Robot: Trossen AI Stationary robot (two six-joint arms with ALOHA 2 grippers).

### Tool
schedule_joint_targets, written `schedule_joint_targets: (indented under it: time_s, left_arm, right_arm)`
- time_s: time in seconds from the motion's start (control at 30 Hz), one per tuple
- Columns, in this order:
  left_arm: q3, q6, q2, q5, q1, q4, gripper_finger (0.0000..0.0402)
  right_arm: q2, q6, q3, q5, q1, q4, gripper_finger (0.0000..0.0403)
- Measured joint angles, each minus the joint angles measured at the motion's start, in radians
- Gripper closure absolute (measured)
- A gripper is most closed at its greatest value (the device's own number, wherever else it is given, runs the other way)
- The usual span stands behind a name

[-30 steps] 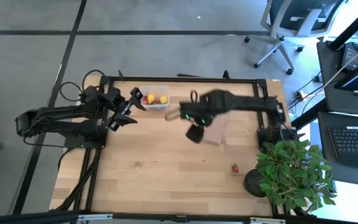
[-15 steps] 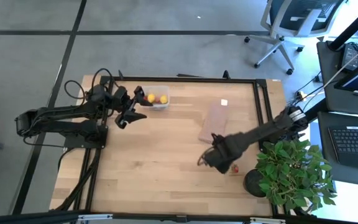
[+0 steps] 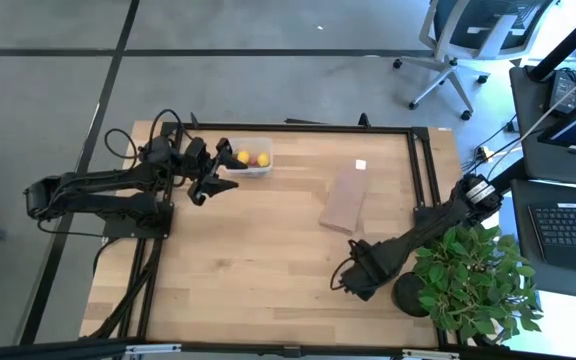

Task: Pick and placing Produce into tupperware
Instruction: Put the strawberry into the transparent bin

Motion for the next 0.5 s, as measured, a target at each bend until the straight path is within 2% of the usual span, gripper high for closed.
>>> schedule_joint_targets:
  time_s: [0.37, 0.5]
  left_arm:
    - [0.000, 0.000, 0.000, -0.041, 0.000, 0.002, 0.0147]
    - [0.000, 0.000, 0.000, -0.052, 0.000, 0.003, 0.0147]
  right_arm:
    - [0.000, -0.018, 0.010, -0.011, 0.000, 0.059, 0.0159]
    - [0.000, -0.024, 0.010, 0.001, 0.000, 0.056, 0.0132]
